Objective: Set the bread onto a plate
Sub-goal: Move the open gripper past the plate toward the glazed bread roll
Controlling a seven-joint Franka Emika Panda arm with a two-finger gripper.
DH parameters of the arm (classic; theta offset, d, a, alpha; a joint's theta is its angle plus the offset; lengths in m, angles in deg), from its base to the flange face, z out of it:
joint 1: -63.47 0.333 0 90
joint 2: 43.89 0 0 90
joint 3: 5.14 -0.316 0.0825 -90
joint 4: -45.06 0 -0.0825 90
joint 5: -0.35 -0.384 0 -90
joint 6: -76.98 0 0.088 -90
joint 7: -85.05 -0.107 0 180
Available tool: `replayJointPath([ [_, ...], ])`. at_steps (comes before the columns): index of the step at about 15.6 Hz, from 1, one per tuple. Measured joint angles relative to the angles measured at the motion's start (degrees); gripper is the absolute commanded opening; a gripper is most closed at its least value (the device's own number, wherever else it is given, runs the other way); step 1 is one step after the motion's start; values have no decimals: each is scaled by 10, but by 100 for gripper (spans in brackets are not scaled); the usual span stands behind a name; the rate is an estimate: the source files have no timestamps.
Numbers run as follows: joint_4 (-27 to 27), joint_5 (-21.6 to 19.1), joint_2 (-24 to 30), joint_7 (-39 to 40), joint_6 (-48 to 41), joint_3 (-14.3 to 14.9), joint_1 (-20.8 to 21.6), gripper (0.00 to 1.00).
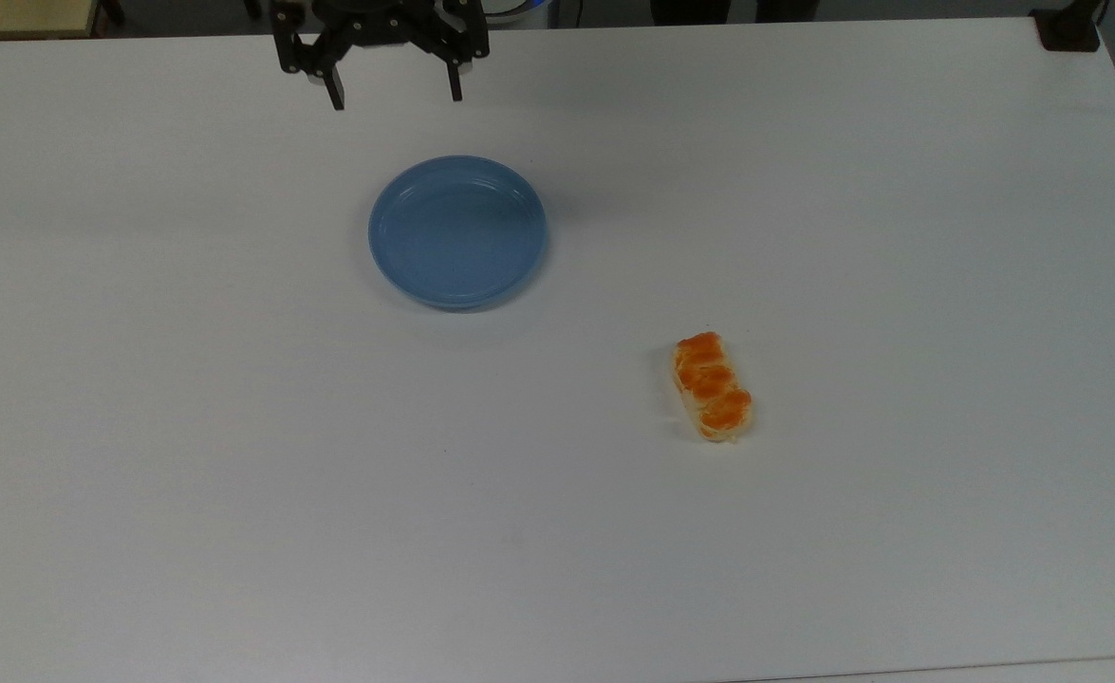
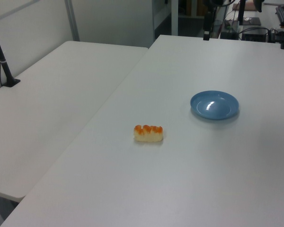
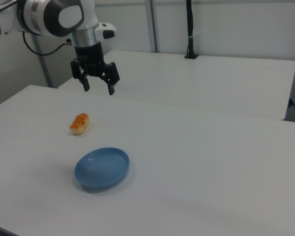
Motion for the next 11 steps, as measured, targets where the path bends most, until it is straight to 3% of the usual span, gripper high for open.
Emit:
replayJointPath([
  [6, -1, -2, -35, 0, 58, -1, 29, 100],
  [11, -1, -27, -62, 0, 89, -3, 69, 100],
])
